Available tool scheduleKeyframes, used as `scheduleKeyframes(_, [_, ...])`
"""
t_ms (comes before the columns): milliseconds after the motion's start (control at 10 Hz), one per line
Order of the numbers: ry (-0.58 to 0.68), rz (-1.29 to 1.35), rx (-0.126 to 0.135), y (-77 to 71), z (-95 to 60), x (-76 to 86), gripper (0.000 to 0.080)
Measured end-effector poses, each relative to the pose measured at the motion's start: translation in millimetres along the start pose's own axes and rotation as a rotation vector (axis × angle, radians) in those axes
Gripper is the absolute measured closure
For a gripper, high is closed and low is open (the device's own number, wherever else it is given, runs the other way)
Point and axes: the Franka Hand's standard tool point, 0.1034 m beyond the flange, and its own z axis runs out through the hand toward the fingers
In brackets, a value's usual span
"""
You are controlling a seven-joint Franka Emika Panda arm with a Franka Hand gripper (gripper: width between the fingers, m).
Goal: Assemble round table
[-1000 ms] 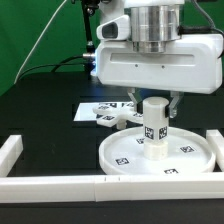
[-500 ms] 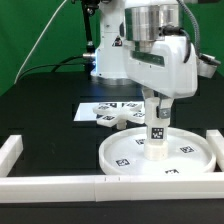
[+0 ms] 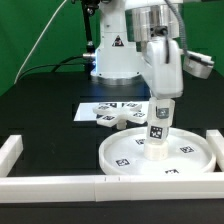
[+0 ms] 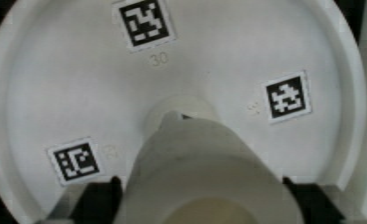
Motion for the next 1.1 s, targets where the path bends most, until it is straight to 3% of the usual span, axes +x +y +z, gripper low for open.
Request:
scheduleKeyframes(100, [0.011,-0.166,-0.026,-1.0,-0.6,-0.8,0.0204])
scheduleKeyframes(200, [0.015,-0.378,-0.032,-1.8,-0.4,0.5,0.0204])
scheduleKeyframes(300, [0.012,-0.408,-0.035,-1.3,-0.2,-1.5,0.0159])
scheduleKeyframes(600, [0.016,-0.692,-0.036,-1.3,0.3,0.5,0.0151])
scheduleKeyframes(900, [0.043,-1.065,-0.040,1.2,1.9,14.1,0.0151])
scheduleKeyframes(1100, [0.056,-1.042,-0.033,-1.3,1.6,12.0,0.0160])
